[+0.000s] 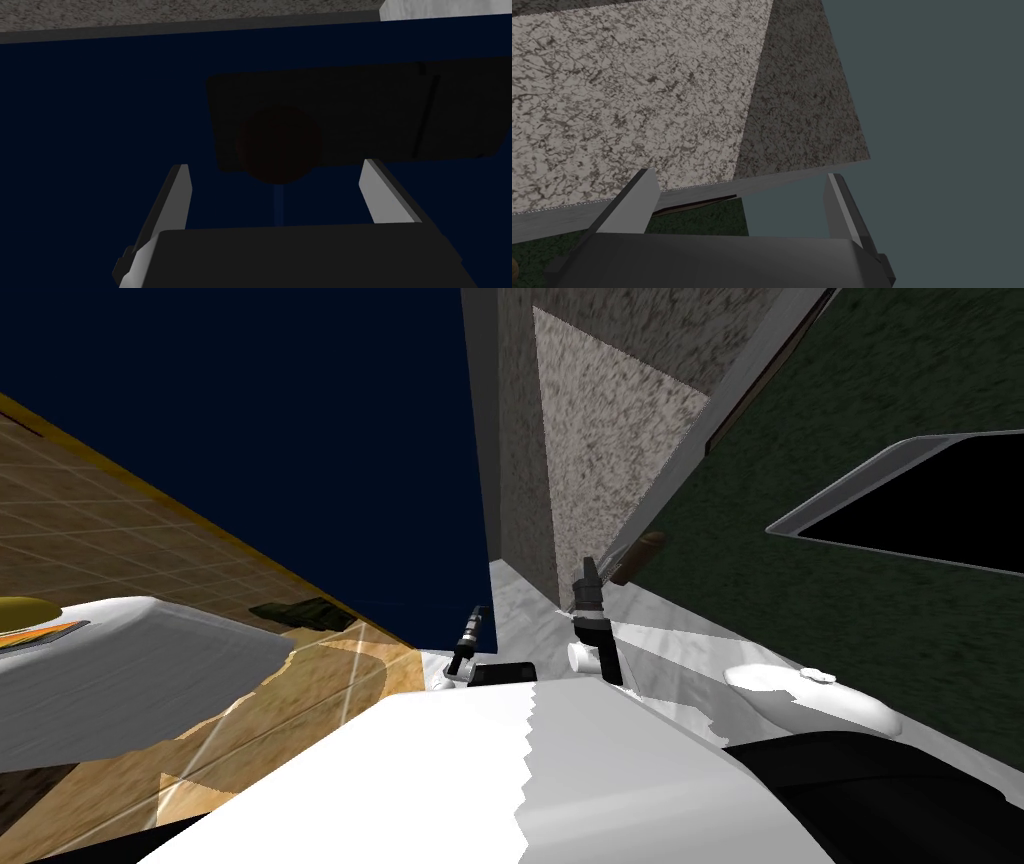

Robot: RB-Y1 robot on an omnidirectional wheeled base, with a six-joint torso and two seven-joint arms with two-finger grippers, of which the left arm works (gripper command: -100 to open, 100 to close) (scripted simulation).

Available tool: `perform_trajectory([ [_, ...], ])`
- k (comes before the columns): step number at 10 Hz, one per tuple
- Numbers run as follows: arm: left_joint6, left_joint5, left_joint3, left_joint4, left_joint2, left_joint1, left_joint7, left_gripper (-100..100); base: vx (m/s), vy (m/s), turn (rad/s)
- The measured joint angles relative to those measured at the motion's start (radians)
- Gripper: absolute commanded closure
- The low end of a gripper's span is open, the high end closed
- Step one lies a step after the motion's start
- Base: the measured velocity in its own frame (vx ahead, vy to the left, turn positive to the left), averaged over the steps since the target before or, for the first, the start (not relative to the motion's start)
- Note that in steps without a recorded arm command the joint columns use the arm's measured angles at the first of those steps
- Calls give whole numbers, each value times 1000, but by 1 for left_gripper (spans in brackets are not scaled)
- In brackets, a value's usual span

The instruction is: Push the door open

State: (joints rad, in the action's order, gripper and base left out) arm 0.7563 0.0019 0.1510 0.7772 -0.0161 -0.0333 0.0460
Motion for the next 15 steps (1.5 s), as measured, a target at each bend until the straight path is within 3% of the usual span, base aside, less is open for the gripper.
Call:
perform_trajectory([
  [1, 2, 1, -2, -1, 0, 1, 0, 100, -14, 9, -21],
  [7, -1, -1, 2, -1, -2, 1, 0, 100, 10, -4, 6],
  [9, 5, 9, -17, -13, 15, 5, 10, 100, 158, -120, 83],
  [10, 6, 15, -27, -14, 29, 1, 8, -100, -17, -68, 280],
  [12, 7, 13, 12, -1, 50, 16, 7, -100, -173, 27, 236],
  [15, -18, 7, 78, 69, 52, 62, 9, -100, -142, 41, 192],
])
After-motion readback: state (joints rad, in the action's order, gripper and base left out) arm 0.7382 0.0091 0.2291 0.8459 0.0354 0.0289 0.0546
